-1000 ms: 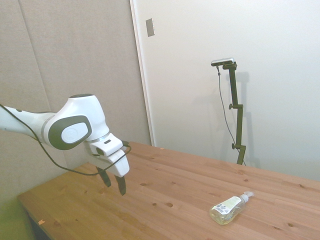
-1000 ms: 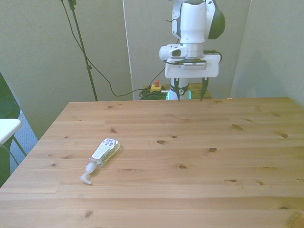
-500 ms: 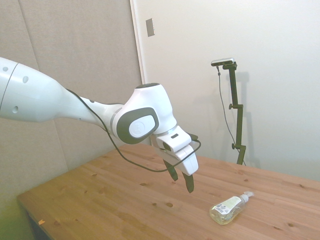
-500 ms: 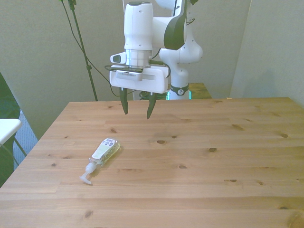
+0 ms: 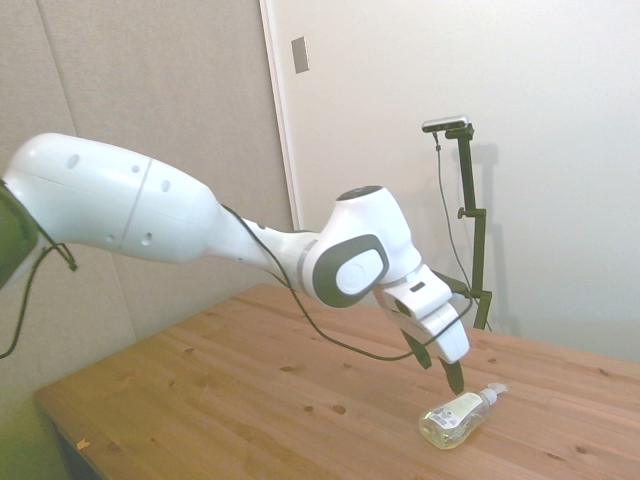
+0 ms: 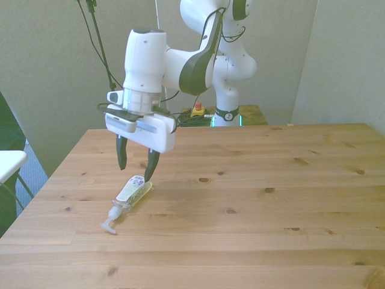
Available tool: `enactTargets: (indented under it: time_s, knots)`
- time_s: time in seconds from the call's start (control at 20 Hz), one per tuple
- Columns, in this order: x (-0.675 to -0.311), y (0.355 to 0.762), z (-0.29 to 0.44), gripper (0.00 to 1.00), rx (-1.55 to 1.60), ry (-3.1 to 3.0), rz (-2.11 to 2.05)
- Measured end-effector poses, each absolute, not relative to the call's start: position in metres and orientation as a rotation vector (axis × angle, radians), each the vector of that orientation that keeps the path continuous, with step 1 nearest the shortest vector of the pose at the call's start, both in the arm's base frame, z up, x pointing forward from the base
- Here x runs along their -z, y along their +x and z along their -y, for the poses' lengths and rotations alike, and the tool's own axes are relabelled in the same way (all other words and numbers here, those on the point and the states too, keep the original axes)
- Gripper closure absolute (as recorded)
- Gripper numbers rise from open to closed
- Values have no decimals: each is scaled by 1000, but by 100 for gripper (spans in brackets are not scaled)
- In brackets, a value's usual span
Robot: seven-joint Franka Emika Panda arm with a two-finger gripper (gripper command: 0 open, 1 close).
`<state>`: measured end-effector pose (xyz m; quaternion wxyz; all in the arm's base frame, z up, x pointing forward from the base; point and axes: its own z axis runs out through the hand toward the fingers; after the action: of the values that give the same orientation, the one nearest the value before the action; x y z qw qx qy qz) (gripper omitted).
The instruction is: Stand the sanitizer
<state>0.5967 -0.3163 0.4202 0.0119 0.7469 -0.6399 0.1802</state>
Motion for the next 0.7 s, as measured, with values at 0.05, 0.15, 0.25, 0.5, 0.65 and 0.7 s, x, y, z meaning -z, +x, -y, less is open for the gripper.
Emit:
enactTargets:
  time_s: [0.05,0.15,0.25,0.5,0.65,0.7]
  knots:
    - [-415,605,324,0,-566,2316,2012]
    - [-407,619,337,0,-573,2294,2031]
    - [-400,633,347,0,-554,2281,2039]
    - [-382,656,361,0,-495,2262,2039]
    - [-370,667,367,0,-471,2254,2035]
    - [-366,670,367,0,-463,2254,2032]
